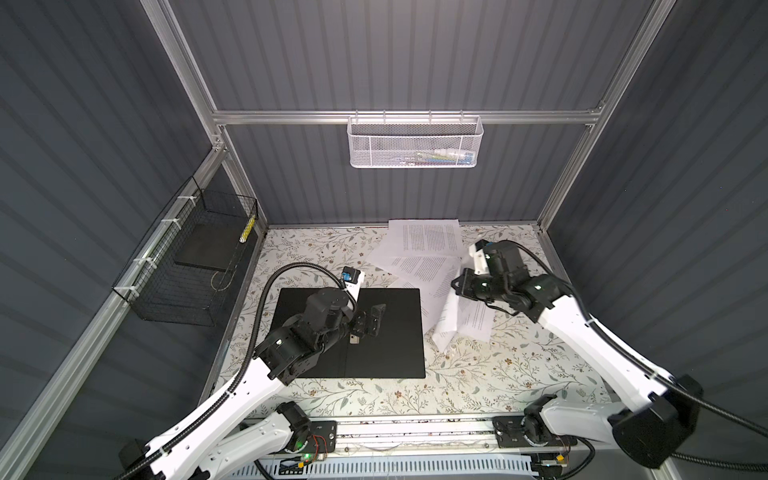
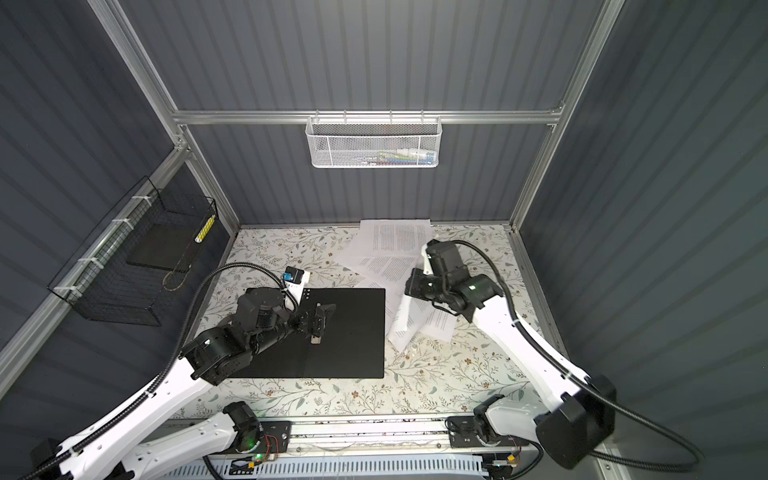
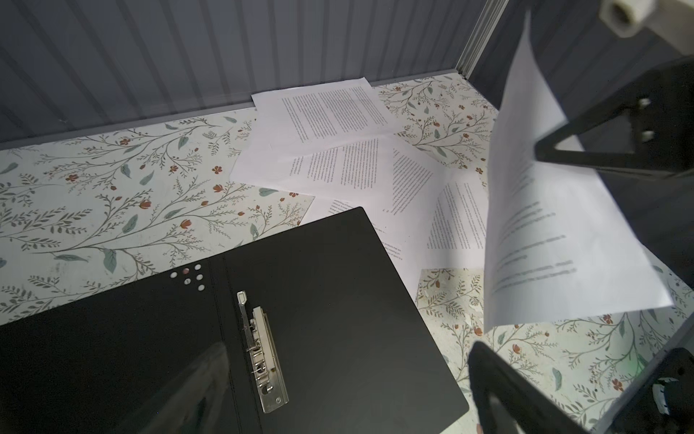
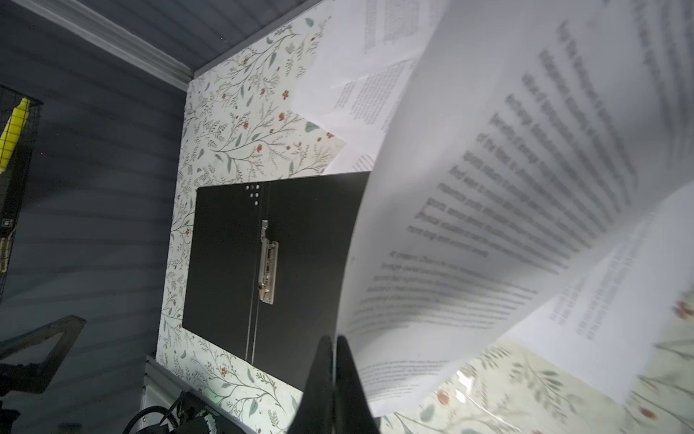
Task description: Put the files into the folder
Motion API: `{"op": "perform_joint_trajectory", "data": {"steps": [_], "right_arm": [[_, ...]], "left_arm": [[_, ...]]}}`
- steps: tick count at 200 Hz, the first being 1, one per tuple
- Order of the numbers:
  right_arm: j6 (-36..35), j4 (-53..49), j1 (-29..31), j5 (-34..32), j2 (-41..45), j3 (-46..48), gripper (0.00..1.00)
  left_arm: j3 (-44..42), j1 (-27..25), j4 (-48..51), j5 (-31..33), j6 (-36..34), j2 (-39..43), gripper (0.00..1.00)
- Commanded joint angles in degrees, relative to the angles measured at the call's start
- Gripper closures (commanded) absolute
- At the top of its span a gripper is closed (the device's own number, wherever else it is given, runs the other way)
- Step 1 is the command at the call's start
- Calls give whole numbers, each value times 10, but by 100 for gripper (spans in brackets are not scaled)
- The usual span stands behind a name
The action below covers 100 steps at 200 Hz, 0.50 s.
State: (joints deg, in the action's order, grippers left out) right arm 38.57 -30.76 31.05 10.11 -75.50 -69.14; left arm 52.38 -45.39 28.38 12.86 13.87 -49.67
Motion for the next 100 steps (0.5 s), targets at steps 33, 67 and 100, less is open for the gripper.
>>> {"op": "perform_joint_trajectory", "data": {"steps": [33, 67, 100], "right_arm": [[31, 184, 94, 124, -89, -63, 100], [109, 359, 76, 191, -71, 65, 100], [161, 441, 30, 219, -121, 176, 100]], "left_arm": [[-36, 0, 120, 72, 30, 77, 0], [-75, 0, 100, 108, 52, 126, 0], [-71, 1, 113, 129, 50, 108, 0]]}}
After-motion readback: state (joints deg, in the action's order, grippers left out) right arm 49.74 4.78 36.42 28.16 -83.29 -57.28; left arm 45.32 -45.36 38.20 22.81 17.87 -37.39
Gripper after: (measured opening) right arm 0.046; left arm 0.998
